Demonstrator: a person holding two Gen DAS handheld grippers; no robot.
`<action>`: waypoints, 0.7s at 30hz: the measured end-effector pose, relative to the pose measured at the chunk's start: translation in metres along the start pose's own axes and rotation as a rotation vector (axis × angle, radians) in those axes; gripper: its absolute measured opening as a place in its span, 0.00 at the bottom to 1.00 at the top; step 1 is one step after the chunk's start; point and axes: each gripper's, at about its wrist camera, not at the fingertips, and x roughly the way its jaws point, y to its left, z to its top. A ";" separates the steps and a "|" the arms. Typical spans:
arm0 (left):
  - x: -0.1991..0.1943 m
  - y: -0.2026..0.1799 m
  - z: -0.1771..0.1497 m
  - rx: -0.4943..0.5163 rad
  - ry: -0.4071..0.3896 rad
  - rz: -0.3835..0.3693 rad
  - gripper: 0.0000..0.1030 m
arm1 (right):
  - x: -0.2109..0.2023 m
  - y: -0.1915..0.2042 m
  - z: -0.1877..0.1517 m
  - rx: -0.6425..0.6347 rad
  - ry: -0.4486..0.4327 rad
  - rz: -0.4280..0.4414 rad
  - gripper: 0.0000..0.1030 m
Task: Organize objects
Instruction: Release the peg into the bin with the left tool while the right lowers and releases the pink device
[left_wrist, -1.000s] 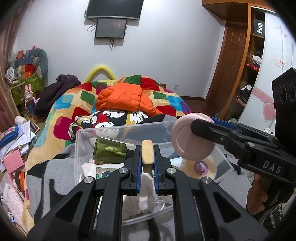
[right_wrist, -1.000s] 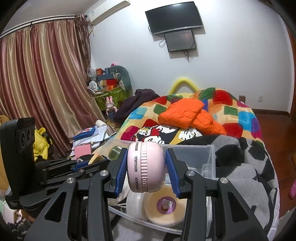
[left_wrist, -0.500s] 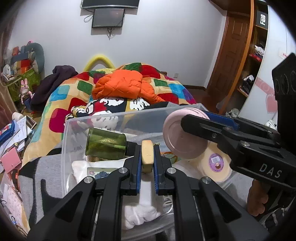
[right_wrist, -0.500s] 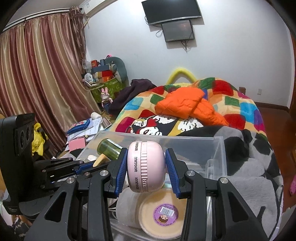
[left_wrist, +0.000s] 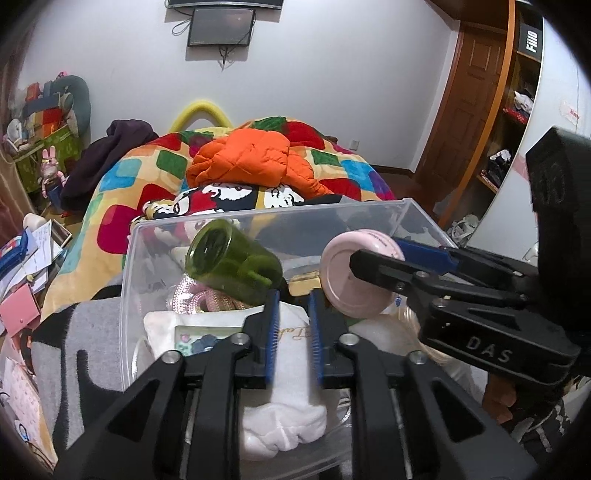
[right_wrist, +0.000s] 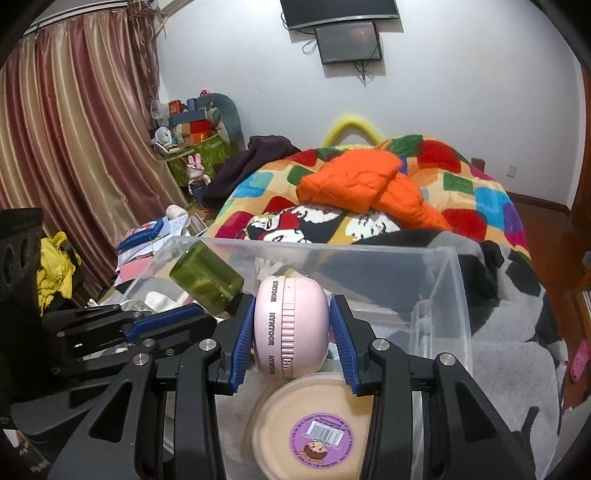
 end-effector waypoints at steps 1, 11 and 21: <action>-0.001 0.000 0.000 0.000 -0.003 0.002 0.18 | 0.001 -0.001 0.000 0.002 0.004 -0.003 0.36; -0.008 -0.003 -0.002 0.013 -0.030 0.011 0.38 | -0.002 0.006 -0.003 -0.038 0.005 -0.041 0.39; -0.021 -0.003 -0.003 -0.008 -0.057 -0.016 0.45 | -0.017 0.008 -0.007 -0.047 0.000 -0.045 0.45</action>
